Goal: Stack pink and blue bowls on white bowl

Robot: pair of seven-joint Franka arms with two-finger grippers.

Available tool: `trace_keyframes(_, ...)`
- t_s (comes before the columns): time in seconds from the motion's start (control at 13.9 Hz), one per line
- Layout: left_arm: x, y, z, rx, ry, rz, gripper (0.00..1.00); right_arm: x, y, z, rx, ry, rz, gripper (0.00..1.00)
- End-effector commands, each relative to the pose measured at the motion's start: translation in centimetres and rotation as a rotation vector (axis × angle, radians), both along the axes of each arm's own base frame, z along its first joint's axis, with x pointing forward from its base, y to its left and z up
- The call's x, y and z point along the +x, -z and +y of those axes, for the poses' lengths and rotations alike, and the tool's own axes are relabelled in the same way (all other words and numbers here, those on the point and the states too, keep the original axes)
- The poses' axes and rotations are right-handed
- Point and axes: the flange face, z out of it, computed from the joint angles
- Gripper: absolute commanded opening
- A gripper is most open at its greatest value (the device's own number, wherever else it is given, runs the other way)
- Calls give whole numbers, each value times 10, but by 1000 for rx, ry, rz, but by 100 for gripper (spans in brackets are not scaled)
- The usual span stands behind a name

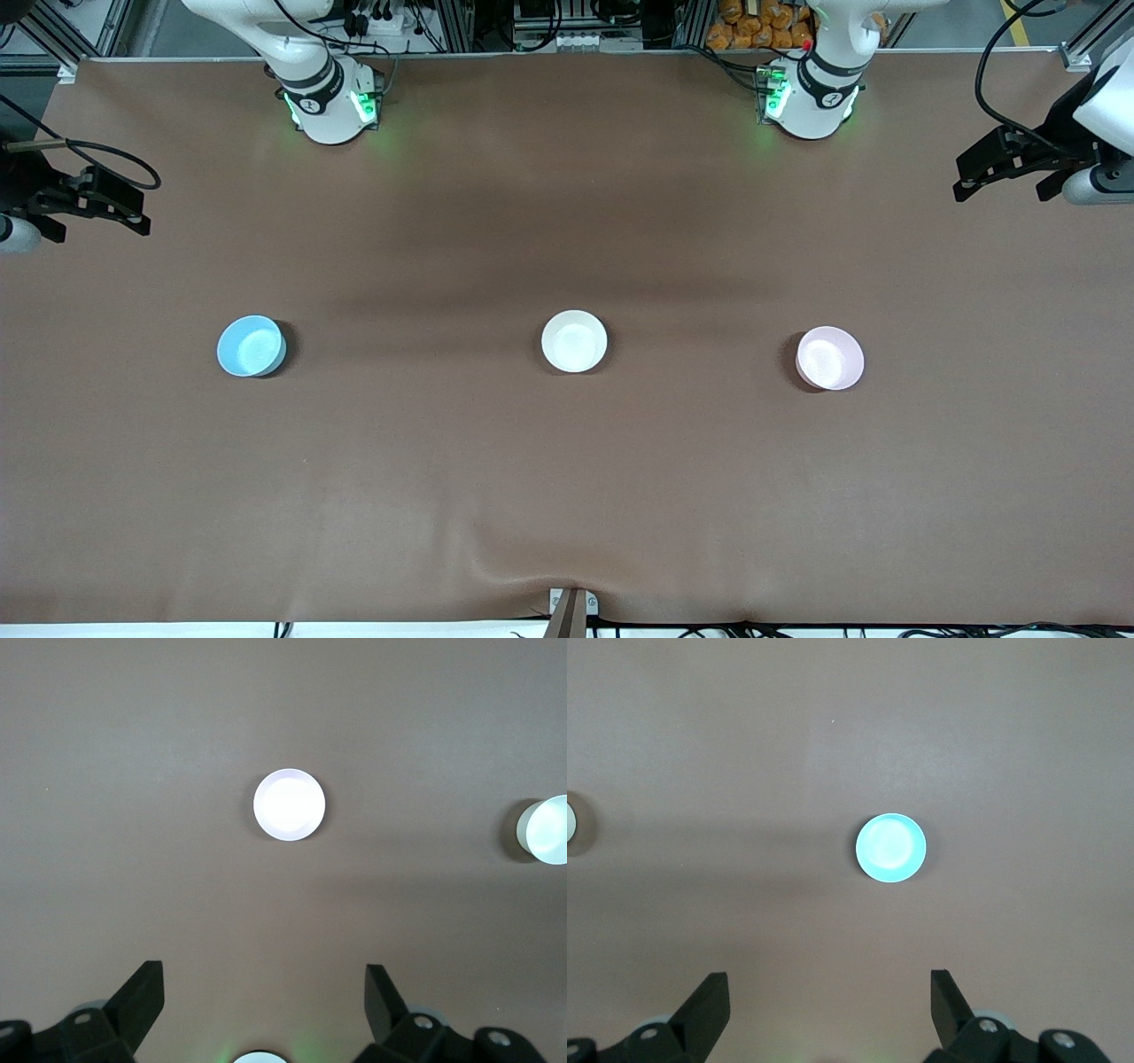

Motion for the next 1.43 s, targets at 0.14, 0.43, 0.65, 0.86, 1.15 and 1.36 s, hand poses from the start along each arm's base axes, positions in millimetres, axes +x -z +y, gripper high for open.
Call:
trace_keyframes(0.14,-1,-12,5,-3,13,-3,100,-4,-6,-3,11,-3,3,100)
trace_keyframes(0.43,1,-10,10,41,14,-3,100,-4,-5,-3,11,-1,6,100)
trace_keyframes(0.65,1,-6,8,41,22,3,100,-4,-4,-3,11,-1,7,100)
trace_keyframes(0.86,4,0,8,41,22,18,100,-5,-5,-4,10,1,10,100)
trace_keyframes(1.15,8,8,8,41,24,32,100,-5,-3,-7,10,7,15,100)
trace_keyframes(1.36,8,7,7,40,23,29,100,-6,-1,-7,10,7,19,100)
